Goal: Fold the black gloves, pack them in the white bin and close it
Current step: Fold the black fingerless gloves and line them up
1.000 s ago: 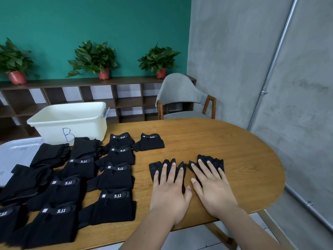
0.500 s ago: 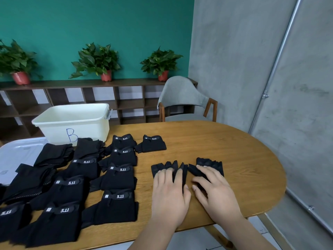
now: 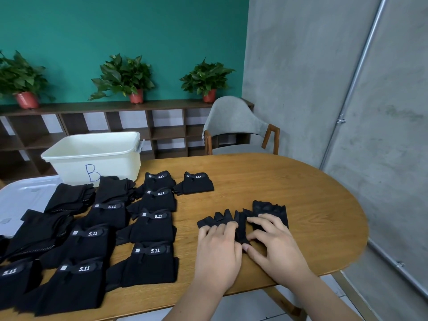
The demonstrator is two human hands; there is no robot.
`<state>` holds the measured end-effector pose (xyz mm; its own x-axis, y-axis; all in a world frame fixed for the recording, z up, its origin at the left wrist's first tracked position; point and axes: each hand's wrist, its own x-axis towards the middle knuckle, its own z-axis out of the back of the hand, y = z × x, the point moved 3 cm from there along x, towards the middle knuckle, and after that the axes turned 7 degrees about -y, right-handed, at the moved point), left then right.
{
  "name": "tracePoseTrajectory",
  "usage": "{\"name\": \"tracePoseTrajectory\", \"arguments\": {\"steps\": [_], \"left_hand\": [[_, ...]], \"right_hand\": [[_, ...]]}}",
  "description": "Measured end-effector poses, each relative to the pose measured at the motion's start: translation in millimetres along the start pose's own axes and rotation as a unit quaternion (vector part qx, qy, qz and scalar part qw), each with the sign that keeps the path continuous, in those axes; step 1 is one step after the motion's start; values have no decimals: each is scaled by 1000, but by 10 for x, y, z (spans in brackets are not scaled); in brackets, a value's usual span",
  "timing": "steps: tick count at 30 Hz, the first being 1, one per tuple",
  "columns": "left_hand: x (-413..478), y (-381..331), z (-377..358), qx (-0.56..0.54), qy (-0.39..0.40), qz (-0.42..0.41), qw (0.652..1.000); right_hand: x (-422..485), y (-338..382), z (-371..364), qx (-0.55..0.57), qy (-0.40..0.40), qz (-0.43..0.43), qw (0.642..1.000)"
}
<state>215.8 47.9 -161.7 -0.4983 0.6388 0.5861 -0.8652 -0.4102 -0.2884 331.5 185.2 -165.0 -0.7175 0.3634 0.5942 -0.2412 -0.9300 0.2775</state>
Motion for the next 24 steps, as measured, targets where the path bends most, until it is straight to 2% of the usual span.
{"name": "tracePoseTrajectory", "arguments": {"steps": [6,10,18,24], "left_hand": [[17,-33,50,-3,9,3,1000],[34,-13,25,-10,26,15,999],[54,22,-30,-3,47,41,998],[62,-6,23,-18,40,40,998]], "right_hand": [[-25,-75,44,82,-37,-36,995],[-32,-78,103,135,-49,-118,983],[-13,98,257,133,-35,-122,983],[114,145,585,280,-82,-207,934]]}}
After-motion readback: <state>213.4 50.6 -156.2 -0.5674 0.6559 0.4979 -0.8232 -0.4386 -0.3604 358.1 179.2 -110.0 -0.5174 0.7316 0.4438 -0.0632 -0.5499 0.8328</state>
